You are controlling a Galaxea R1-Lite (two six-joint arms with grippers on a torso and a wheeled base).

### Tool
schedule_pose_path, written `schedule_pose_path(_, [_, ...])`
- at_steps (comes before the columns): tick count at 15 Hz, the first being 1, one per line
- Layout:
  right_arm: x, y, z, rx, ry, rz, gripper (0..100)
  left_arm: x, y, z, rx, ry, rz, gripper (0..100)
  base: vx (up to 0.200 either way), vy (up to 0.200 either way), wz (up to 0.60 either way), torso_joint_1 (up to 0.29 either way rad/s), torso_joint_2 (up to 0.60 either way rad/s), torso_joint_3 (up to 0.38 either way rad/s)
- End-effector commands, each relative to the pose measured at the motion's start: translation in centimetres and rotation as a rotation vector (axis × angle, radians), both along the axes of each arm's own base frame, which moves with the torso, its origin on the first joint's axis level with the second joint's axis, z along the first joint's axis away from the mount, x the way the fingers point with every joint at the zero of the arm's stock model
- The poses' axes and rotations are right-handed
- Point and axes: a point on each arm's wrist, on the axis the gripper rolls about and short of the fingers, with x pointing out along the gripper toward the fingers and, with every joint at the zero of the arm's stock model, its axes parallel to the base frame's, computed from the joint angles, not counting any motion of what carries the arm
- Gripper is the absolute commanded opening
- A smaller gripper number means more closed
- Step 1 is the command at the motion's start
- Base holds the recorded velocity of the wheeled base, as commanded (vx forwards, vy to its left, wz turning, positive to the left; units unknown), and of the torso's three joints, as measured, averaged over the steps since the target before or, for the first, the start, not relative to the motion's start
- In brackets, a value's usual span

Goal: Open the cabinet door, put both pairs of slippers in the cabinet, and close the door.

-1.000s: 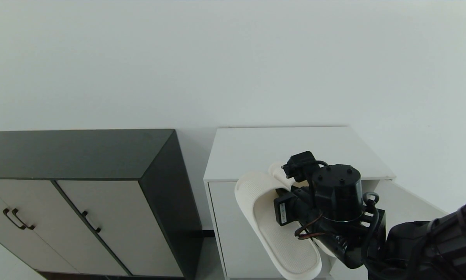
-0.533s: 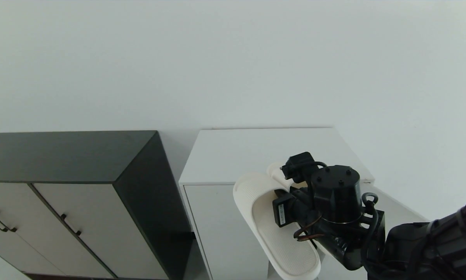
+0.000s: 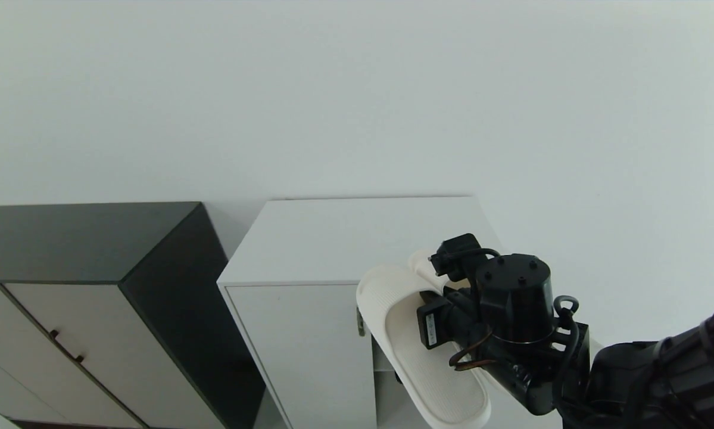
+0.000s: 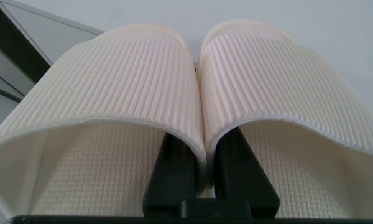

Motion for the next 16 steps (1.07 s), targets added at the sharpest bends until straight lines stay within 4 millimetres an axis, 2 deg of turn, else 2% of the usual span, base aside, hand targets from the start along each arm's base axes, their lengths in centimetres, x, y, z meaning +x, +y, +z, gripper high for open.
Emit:
schedule_pose_path(1, [-0.2, 0.1, 0.0, -0.001, 0.001, 0.006, 0, 0.0, 0.0, 0.0, 0.000, 0.000, 0.000, 0, 0.000, -0.200, 0.00, -0.002, 0.01, 0.007])
schedule_pose_path(3, [-0.8, -0.2, 0.3, -0.001, -0.006, -0.005, 0, 0.0, 0.0, 0.0, 0.000, 0.000, 0.000, 0, 0.000, 0.000, 0.00, 0.000, 0.00, 0.000])
schedule_pose_path(7, [-0.8, -0.3, 0.3, -0.001, -0.010, -0.037, 0, 0.0, 0.0, 0.0, 0.000, 0.000, 0.000, 0, 0.000, 0.000, 0.00, 0.000, 0.00, 0.000])
schedule_pose_path(16, [-2.3, 0.4, 0.1, -0.008, -0.002, 0.011, 0, 0.0, 0.0, 0.0, -0.003, 0.000, 0.000, 0, 0.000, 0.000, 0.00, 0.000, 0.00, 0.000])
